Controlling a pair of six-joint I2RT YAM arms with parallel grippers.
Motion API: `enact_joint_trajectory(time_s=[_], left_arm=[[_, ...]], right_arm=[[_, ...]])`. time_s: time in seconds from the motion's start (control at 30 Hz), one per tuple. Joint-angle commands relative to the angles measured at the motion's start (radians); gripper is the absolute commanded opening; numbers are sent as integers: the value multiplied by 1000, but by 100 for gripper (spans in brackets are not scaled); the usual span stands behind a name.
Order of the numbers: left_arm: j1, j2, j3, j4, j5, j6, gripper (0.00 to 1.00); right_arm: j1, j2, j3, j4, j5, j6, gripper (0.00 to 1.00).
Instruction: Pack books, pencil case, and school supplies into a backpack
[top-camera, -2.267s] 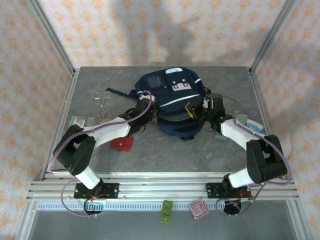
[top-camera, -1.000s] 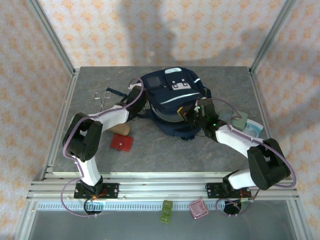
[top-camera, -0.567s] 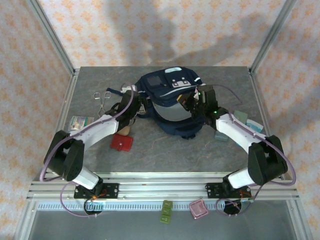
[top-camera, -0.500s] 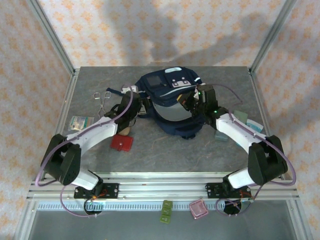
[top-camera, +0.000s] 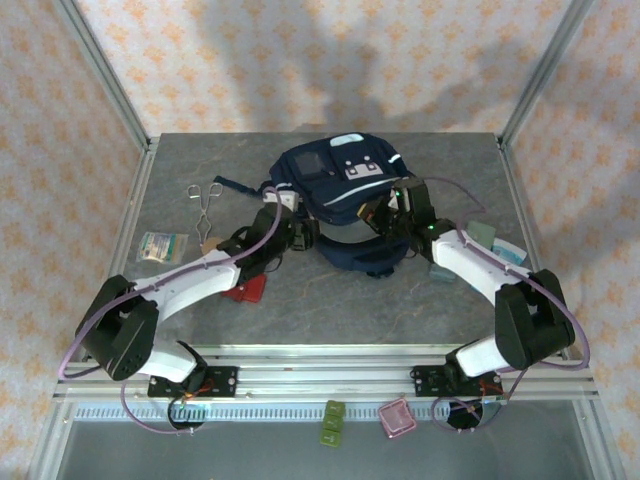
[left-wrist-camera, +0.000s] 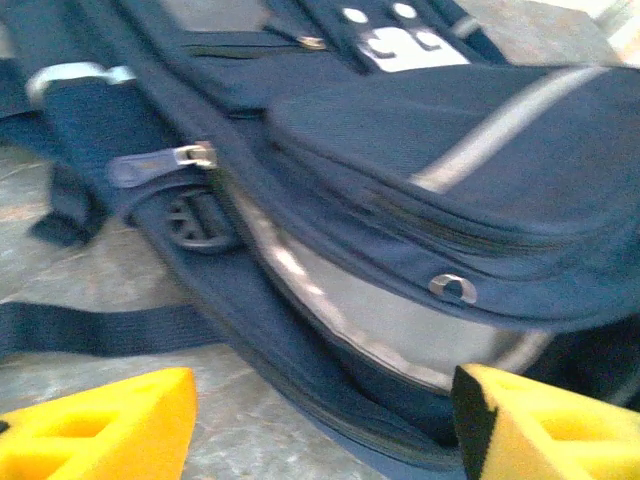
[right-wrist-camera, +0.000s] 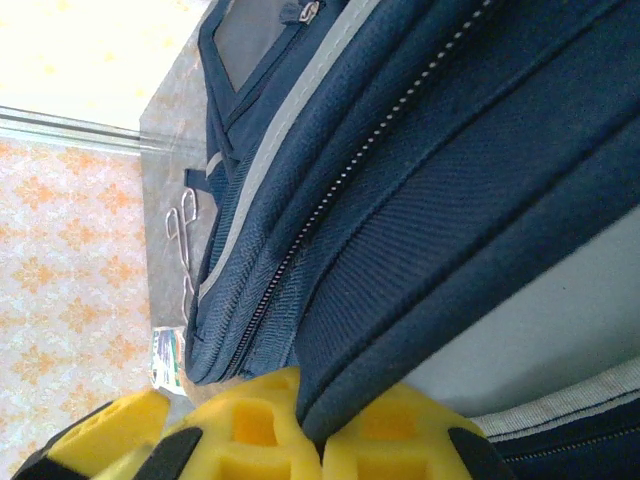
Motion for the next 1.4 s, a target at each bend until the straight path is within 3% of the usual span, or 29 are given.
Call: enact_joint_trajectory(time_s=[0.0, 0.13, 0.23, 0.5, 0.57, 0.73, 0.77, 0.93, 1.37], left_arm=[[-21, 13, -15, 76, -5, 70, 73], [-26, 40, -3, 56, -39, 68, 74], [-28, 22, -17, 57, -52, 51, 74], [-28, -16, -85, 82, -74, -21, 79], [-28, -15, -97, 94, -64, -39, 80], [-28, 0, -92, 111, -19, -61, 80], [-28, 3, -89, 109, -16, -63, 80], [-30, 17, -83, 121, 11, -66, 81], [-39, 37, -79, 126, 25, -77, 81]], right_arm=[[-12, -31, 8, 13, 22, -27, 4], [-13, -26, 9, -35, 38, -47, 23], [-13, -49, -5, -115, 98, -87, 31], [-13, -250, -101, -320, 385, -139, 57], [-16, -285, -110, -384, 477, -126, 74], [-72, -327, -158, -508, 672, -87, 79], [-90, -328, -171, -524, 704, -83, 100], [-158, -284, -216, -493, 725, -111, 100], [-193, -44, -230, -374, 700, -188, 100]])
